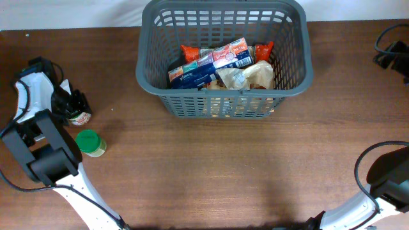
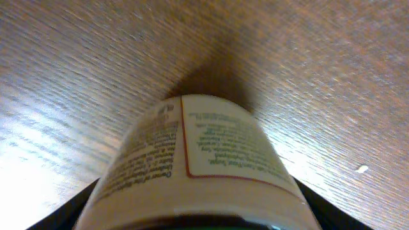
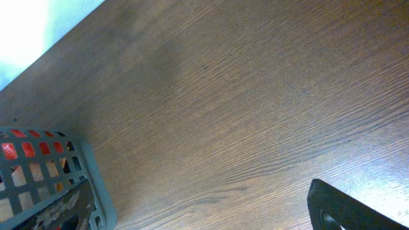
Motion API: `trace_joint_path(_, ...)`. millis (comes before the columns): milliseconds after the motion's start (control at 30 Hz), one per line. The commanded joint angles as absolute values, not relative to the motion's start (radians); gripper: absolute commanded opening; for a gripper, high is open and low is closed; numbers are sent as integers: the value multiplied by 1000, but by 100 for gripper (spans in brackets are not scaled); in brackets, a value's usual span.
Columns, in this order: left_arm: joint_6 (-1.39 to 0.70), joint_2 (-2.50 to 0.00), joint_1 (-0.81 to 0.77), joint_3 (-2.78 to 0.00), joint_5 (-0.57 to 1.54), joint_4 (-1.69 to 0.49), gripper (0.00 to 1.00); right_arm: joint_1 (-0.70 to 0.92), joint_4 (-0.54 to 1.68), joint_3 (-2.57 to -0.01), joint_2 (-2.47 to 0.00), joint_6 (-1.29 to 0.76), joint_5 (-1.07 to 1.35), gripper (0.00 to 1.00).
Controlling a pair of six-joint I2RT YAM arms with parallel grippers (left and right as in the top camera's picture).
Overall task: Pack container
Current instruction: 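Lift the green jar and lower it into the basket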
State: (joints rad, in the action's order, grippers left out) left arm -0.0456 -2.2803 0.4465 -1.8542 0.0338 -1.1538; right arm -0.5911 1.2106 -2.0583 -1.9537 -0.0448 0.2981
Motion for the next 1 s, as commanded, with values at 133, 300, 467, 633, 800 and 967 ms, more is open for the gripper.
trace_joint_path(133, -28, -2283, 447, -2091, 57, -1282, 18, -590, 1208, -2051, -1927, -42, 310, 99)
trace_joint_path(300, -29, -2282, 447, -2320, 156, -1408, 2, -590, 1208, -2051, -1927, -42, 310, 99)
trace_joint_path(467, 20, -2280, 414, -2624, 321, -1510, 2, -590, 1208, -2051, -1927, -43, 310, 99)
trace_joint_path(633, 160, -2251, 306, -2935, 355, -1564, 2, -590, 1208, -2051, -1927, -42, 310, 99)
trace_joint_path(800, 344, -2166, 71, -3132, 256, -1535, 2, -590, 1208, -2051, -1927, -42, 310, 99)
trace_joint_path(967, 531, -2154, -223, -3116, 33, -1507, 2, -590, 1208, -2051, -1927, -42, 310, 99)
